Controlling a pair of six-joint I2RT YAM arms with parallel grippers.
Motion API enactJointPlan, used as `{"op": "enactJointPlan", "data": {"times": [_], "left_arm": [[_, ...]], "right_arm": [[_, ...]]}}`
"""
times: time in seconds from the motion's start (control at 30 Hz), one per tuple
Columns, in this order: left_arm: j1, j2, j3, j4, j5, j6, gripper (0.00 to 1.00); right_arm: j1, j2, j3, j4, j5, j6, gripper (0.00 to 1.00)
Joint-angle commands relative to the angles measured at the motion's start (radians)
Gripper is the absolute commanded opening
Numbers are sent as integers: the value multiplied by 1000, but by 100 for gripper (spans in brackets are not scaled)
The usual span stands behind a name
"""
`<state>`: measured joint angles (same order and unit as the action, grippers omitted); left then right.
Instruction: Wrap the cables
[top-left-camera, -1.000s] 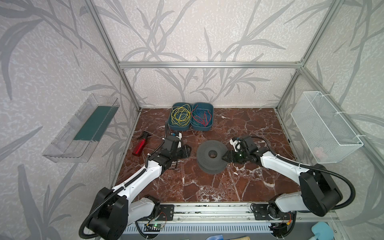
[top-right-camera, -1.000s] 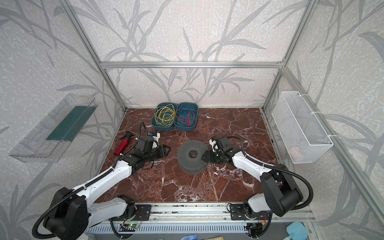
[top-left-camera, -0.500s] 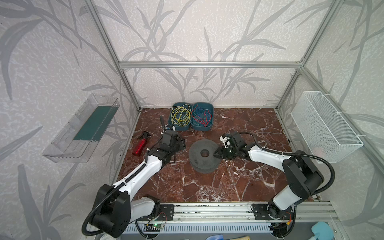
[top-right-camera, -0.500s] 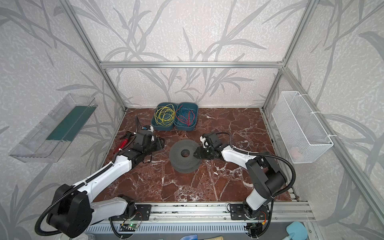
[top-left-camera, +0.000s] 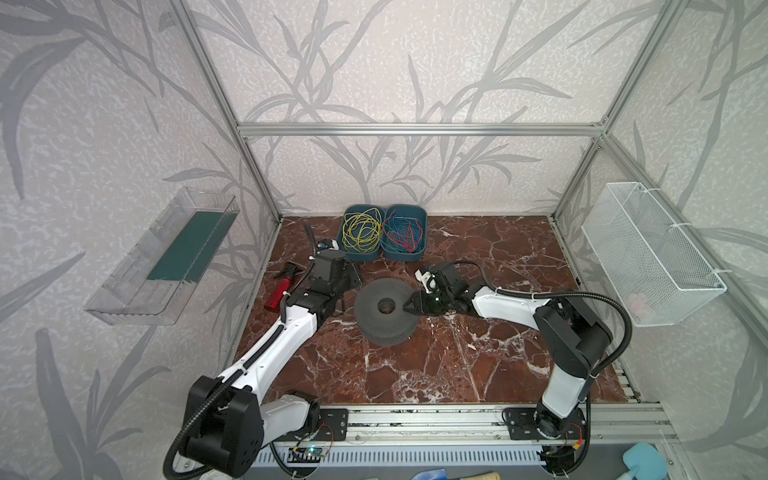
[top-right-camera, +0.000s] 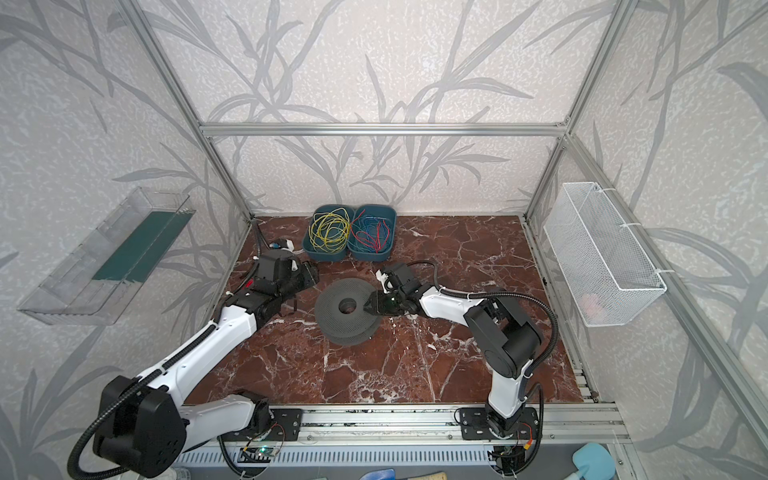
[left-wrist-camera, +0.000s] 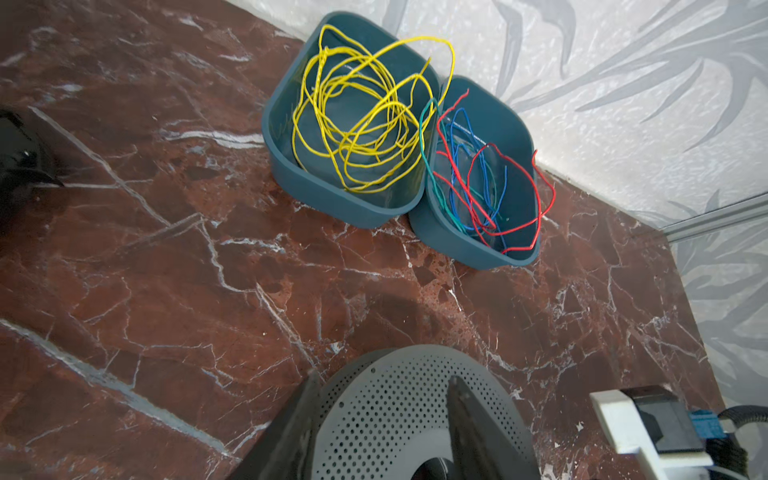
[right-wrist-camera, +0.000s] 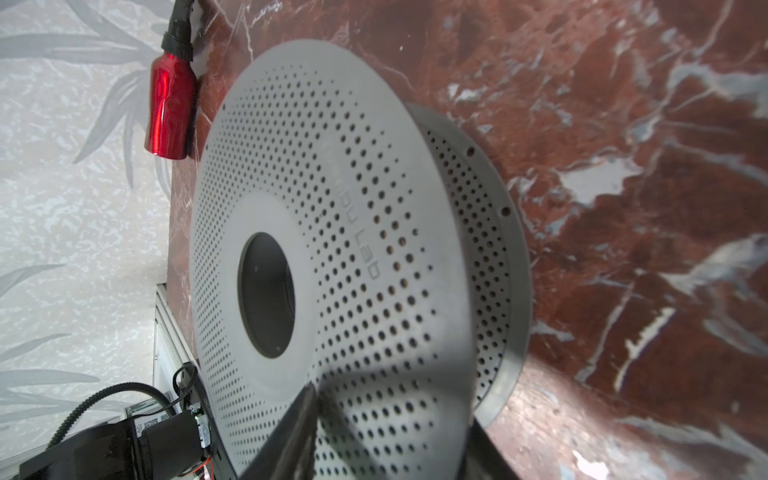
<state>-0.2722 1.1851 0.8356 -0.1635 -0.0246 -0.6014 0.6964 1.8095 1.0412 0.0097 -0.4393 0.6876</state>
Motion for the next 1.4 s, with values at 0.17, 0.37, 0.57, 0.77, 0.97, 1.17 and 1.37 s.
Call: {"op": "enactJointPlan", "data": {"times": [0.17,0.37,0.57,0.77,0.97,1.17,1.37], "left_arm": [[19,-27,59,-26,-5,0,53],[22,-3,107,-38,-4,6,54],[107,186,319,-75,30,33,57],[166,577,776,-365,68,188,42],[169,871,1142,-561,107,312,39],[158,1032,1299,-649,163,357,35],[148,1106,1297,-613,184,377,35]], "right_arm": [[-4,-75,30,-72,20,-45,51],[-36,-154,30,-137,32,-111,51],[-88,-244,-11,-166,52,-136,51],[-136,-299,-76,-148,39,-125,50],[-184,-314,-115,-136,11,-128,50],[-215,-305,-138,-117,-2,-128,50],[-228,-277,-146,-95,-19,-123,50]]}}
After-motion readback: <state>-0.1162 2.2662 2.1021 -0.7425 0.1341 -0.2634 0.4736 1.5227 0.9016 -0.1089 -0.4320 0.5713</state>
